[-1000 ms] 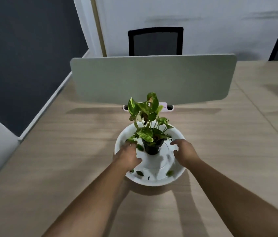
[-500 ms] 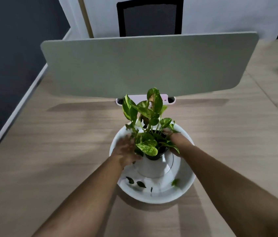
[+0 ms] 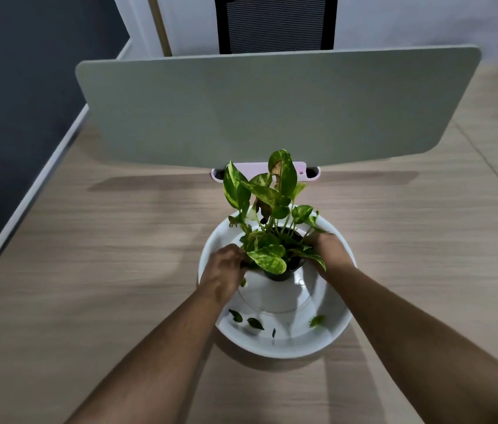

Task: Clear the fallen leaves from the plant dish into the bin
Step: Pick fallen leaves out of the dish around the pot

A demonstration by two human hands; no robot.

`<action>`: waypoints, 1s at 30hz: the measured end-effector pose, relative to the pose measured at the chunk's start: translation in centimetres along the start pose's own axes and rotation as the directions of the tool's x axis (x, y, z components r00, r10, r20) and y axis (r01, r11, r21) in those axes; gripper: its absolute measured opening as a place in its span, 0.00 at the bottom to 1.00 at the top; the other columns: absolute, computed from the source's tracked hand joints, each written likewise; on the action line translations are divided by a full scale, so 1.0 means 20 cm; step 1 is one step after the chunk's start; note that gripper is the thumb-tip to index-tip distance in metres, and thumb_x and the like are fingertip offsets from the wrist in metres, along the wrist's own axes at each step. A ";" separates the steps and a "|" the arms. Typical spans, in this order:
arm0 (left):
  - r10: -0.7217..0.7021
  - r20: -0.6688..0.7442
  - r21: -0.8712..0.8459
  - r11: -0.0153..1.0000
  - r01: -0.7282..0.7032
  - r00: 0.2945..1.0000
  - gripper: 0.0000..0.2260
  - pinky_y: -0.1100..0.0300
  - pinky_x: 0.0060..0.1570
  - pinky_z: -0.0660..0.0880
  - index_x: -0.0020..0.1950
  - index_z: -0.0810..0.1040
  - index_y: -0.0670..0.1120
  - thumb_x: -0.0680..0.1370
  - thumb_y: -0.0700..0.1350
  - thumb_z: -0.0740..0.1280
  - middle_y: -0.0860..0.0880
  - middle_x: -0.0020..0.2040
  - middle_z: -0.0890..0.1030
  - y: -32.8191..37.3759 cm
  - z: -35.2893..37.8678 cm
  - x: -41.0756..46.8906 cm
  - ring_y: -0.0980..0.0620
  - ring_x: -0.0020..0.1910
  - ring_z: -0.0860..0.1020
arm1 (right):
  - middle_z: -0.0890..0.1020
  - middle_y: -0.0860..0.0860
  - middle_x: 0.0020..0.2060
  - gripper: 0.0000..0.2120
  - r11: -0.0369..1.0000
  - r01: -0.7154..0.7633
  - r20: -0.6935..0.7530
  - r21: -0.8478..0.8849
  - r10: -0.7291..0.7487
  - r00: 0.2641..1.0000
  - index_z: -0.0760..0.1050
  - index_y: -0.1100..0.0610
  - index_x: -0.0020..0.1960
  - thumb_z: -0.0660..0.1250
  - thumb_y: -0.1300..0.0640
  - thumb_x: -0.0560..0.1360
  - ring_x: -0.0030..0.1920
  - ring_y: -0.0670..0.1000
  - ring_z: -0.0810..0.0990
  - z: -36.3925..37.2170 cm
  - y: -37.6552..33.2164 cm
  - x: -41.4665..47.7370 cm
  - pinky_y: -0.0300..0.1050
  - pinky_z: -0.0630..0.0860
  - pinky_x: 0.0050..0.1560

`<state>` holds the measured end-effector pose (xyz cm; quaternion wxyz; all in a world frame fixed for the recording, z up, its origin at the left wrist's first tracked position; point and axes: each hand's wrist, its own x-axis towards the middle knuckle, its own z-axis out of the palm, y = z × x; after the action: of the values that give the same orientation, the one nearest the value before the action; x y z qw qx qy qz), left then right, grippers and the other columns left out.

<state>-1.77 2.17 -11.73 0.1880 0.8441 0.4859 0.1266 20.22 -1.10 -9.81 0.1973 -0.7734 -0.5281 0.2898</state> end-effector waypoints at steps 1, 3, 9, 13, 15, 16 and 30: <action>-0.090 0.016 -0.100 0.991 0.091 0.996 0.07 0.64 0.46 0.72 0.49 0.83 0.40 0.73 0.37 0.68 0.44 0.44 0.83 0.01 -0.01 0.00 0.47 0.44 0.81 | 0.84 0.57 0.52 0.13 0.999 0.036 -0.012 -0.037 -0.037 0.999 0.81 0.53 0.51 0.67 0.64 0.70 0.52 0.58 0.81 0.00 0.00 -0.01 0.47 0.75 0.53; -0.208 0.049 -0.205 0.955 0.214 0.977 0.10 0.63 0.48 0.69 0.56 0.79 0.36 0.76 0.36 0.64 0.46 0.45 0.81 0.02 -0.02 -0.02 0.49 0.45 0.79 | 0.83 0.59 0.52 0.13 0.993 0.057 0.021 -0.103 -0.055 0.998 0.81 0.56 0.51 0.66 0.67 0.69 0.53 0.60 0.80 -0.01 0.00 -0.04 0.48 0.75 0.53; -0.248 0.125 -0.049 0.966 0.256 0.961 0.08 0.60 0.40 0.71 0.46 0.82 0.40 0.74 0.34 0.63 0.44 0.46 0.82 0.08 -0.06 -0.05 0.47 0.45 0.80 | 0.84 0.59 0.46 0.09 0.989 0.039 -0.031 -0.143 -0.044 0.999 0.82 0.57 0.47 0.66 0.64 0.70 0.48 0.59 0.80 -0.04 0.01 -0.10 0.41 0.70 0.44; -0.300 0.072 -0.077 0.949 0.305 0.951 0.09 0.62 0.40 0.68 0.47 0.82 0.41 0.75 0.35 0.62 0.46 0.46 0.83 0.14 -0.09 -0.07 0.46 0.46 0.80 | 0.85 0.59 0.45 0.11 0.993 0.041 -0.080 -0.111 -0.050 0.996 0.83 0.59 0.46 0.64 0.68 0.69 0.45 0.59 0.81 -0.08 0.00 -0.15 0.39 0.66 0.42; -0.282 0.023 -0.093 0.954 0.283 0.959 0.10 0.64 0.43 0.69 0.49 0.83 0.42 0.74 0.35 0.63 0.45 0.50 0.84 0.16 -0.11 -0.10 0.46 0.48 0.81 | 0.85 0.60 0.45 0.12 0.993 0.067 -0.101 -0.095 -0.076 0.992 0.83 0.61 0.45 0.63 0.69 0.68 0.45 0.60 0.81 -0.11 0.00 -0.19 0.39 0.67 0.43; -0.270 0.008 -0.084 0.959 0.270 0.963 0.10 0.65 0.44 0.70 0.49 0.84 0.42 0.74 0.35 0.64 0.45 0.50 0.84 0.17 -0.13 -0.12 0.46 0.49 0.81 | 0.85 0.60 0.44 0.12 0.993 0.084 -0.118 -0.079 -0.093 0.989 0.83 0.62 0.44 0.62 0.70 0.68 0.45 0.60 0.82 -0.12 0.00 -0.22 0.39 0.68 0.43; -0.393 -0.110 -0.208 0.907 0.366 0.913 0.09 0.62 0.51 0.76 0.48 0.85 0.43 0.73 0.37 0.67 0.46 0.51 0.85 0.32 -0.27 -0.48 0.48 0.48 0.82 | 0.86 0.57 0.46 0.11 0.949 0.312 0.029 -0.050 -0.311 0.950 0.83 0.61 0.46 0.64 0.68 0.70 0.46 0.56 0.82 -0.01 -0.17 -0.64 0.46 0.77 0.51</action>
<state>-3.78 -8.12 -4.30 0.2489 0.7005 0.6400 0.1943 14.37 -11.67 -4.52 0.2142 -0.6824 -0.6532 0.2485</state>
